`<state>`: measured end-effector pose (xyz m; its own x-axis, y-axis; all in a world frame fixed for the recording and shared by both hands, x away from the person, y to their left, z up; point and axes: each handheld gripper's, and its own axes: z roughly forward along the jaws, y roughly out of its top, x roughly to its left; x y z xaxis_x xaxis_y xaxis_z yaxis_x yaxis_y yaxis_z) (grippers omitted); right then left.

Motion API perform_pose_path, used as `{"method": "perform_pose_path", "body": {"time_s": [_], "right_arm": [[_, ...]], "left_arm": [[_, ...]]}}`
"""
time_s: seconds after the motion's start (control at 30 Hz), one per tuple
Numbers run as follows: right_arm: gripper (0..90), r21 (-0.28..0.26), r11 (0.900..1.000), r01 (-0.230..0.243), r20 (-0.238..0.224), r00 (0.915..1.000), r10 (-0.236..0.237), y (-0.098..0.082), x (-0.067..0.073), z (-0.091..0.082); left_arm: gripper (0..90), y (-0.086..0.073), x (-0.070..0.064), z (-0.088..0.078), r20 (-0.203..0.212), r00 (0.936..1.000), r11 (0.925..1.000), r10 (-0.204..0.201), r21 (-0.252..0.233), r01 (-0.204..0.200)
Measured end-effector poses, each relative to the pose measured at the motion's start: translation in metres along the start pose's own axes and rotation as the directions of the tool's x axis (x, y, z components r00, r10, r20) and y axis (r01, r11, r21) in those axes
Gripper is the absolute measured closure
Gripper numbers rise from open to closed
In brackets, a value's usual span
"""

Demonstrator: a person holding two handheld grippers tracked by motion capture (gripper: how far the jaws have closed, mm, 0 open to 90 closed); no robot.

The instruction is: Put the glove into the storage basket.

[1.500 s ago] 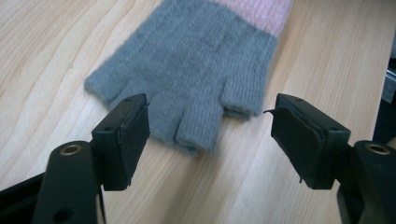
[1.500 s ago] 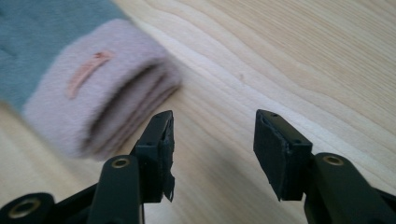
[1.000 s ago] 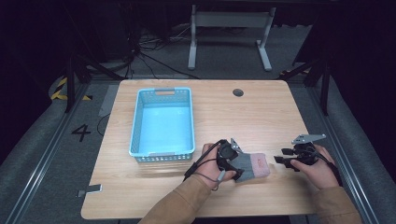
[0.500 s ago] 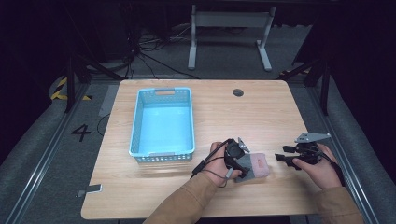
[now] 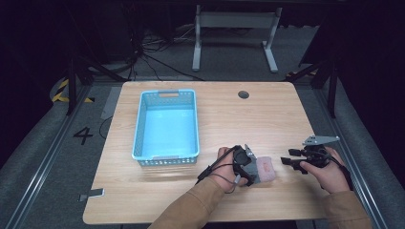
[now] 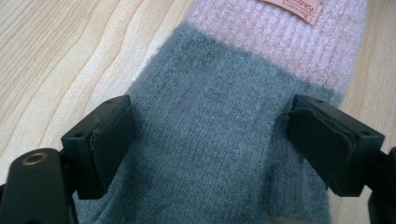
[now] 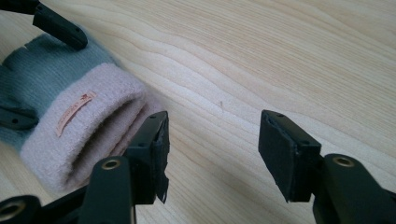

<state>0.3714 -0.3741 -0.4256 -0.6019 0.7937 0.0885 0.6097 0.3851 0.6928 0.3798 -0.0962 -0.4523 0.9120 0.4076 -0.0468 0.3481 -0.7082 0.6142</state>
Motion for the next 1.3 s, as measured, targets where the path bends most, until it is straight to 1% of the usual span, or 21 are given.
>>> {"method": "perform_pose_path", "body": {"time_s": [0.07,0.1,0.2,0.27,0.33,0.4,0.5,0.6,0.63,0.73,0.87,0.93,0.97,1.03,1.13,1.3], "right_arm": [[44.2,-0.001,1.0,0.0,0.002,1.0,0.0,0.0001,-0.0002,-0.0009],[44.2,-0.002,1.0,-0.003,0.007,1.0,0.003,0.0,-0.0004,-0.0013],[44.2,0.0,1.0,-0.004,0.007,1.0,0.004,-0.0001,-0.0007,-0.0012],[44.2,0.003,1.0,-0.002,0.011,0.9999,0.002,-0.0003,-0.0006,-0.0006],[44.2,0.003,1.0,-0.002,0.012,0.9999,0.002,-0.0003,-0.0005,-0.0004],[44.2,0.003,1.0,-0.003,0.012,0.9999,0.003,-0.0003,-0.0005,-0.0004],[44.2,0.002,1.0,-0.006,0.011,0.9999,0.006,-0.0002,-0.0008,-0.0011],[44.3,0.0,1.0,-0.005,0.014,0.9999,0.005,-0.0003,-0.0011,-0.0019],[44.3,-0.003,1.0,-0.007,0.015,0.9999,0.007,-0.0002,-0.0015,-0.0027],[44.5,-0.005,1.0,-0.011,0.015,0.9998,0.011,-0.0002,-0.0016,-0.0029],[45.0,-0.002,1.0,-0.013,0.012,0.9998,0.013,-0.0007,-0.0021,-0.0026],[45.2,-0.003,1.0,-0.013,0.015,0.9998,0.013,-0.0008,-0.0024,-0.0028],[45.2,-0.003,1.0,-0.014,0.013,0.9998,0.014,-0.0007,-0.0026,-0.003],[45.6,-0.004,1.0,-0.016,0.015,0.9998,0.016,-0.0007,-0.0026,-0.0032],[45.6,-0.003,1.0,-0.017,0.015,0.9997,0.017,-0.0006,-0.003,-0.0027],[45.9,-0.005,1.0,-0.016,0.014,0.9998,0.017,0.0005,-0.0046,-0.0013]], "left_arm": [[17.0,0.0005,-0.0009,0.0001,-0.007,1.0,1.0,-0.005,0.004,0.005],[20.2,0.0013,-0.002,-0.0008,-0.016,0.9998,0.9999,-0.01,0.013,0.01],[23.0,0.0014,-0.0034,-0.0011,-0.018,0.9997,0.9998,-0.014,0.012,0.014],[27.6,0.0016,-0.0042,-0.0017,-0.019,0.9997,0.9998,-0.016,0.011,0.016],[29.4,0.0019,-0.0057,-0.0023,-0.021,0.9994,0.9995,-0.027,0.015,0.028],[33.7,0.0027,-0.007,-0.0023,-0.026,0.9993,0.9996,-0.025,0.012,0.026],[38.7,0.0037,-0.0084,-0.0021,-0.032,0.9987,0.9991,-0.04,0.008,0.041],[47.8,0.0048,-0.0089,-0.0022,-0.031,0.9974,0.9979,-0.065,-0.002,0.065],[52.0,0.0048,-0.0089,-0.0022,-0.031,0.9974,0.9979,-0.065,-0.002,0.065],[53.4,0.0051,-0.0083,-0.0019,-0.032,0.9967,0.9972,-0.074,-0.006,0.074],[53.8,0.0052,-0.0089,-0.0019,-0.037,0.9965,0.9971,-0.075,-0.008,0.075],[59.5,0.0049,-0.0077,-0.002,-0.033,0.9964,0.9969,-0.078,-0.017,0.077],[61.5,0.0046,-0.0079,-0.0018,-0.033,0.9954,0.9957,-0.09,-0.023,0.09],[64.2,0.0043,-0.008,-0.0023,-0.033,0.9946,0.995,-0.098,-0.022,0.098],[66.3,0.0048,-0.0076,-0.0034,-0.028,0.9951,0.9954,-0.095,-0.017,0.094],[68.3,0.0059,-0.0075,-0.0064,-0.022,0.9951,0.995,-0.096,-0.03,0.095]]}}
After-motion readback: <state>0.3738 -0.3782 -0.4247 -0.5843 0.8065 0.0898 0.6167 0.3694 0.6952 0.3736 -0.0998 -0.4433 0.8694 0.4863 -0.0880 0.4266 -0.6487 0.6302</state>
